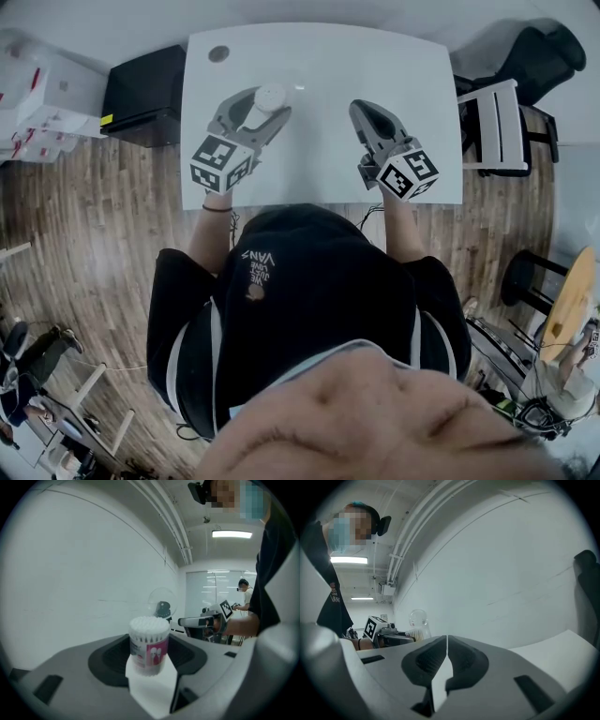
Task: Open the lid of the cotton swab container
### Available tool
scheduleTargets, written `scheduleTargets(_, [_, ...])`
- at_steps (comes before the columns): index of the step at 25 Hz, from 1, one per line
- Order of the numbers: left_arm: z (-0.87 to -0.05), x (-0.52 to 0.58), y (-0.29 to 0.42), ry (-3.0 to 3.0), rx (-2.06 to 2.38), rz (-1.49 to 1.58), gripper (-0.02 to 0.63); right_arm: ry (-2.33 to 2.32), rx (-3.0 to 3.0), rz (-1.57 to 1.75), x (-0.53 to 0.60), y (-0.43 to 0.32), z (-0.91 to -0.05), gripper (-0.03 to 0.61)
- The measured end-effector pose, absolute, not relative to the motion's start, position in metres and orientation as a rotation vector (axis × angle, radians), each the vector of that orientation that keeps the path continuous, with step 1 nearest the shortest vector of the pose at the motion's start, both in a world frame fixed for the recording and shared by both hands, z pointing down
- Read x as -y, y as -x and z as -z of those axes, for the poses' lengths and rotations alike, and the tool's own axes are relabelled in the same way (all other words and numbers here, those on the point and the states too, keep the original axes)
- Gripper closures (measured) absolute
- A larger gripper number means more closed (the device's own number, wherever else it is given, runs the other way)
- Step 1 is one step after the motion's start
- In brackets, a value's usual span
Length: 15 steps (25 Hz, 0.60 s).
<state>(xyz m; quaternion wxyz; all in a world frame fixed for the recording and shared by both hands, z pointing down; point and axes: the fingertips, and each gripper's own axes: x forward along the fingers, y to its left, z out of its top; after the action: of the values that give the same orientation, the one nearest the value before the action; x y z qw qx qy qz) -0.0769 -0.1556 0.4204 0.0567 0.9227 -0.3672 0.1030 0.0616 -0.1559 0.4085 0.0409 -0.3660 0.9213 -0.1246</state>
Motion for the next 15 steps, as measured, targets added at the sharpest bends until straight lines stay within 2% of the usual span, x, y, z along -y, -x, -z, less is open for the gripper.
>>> scheduleTargets(15, [-0.4232,0.1544,0.0754,-2.793,1.118,-0.323,0.367,1.148,-2.855,0.352,0.1569,-0.0623,-0.4118,0.566])
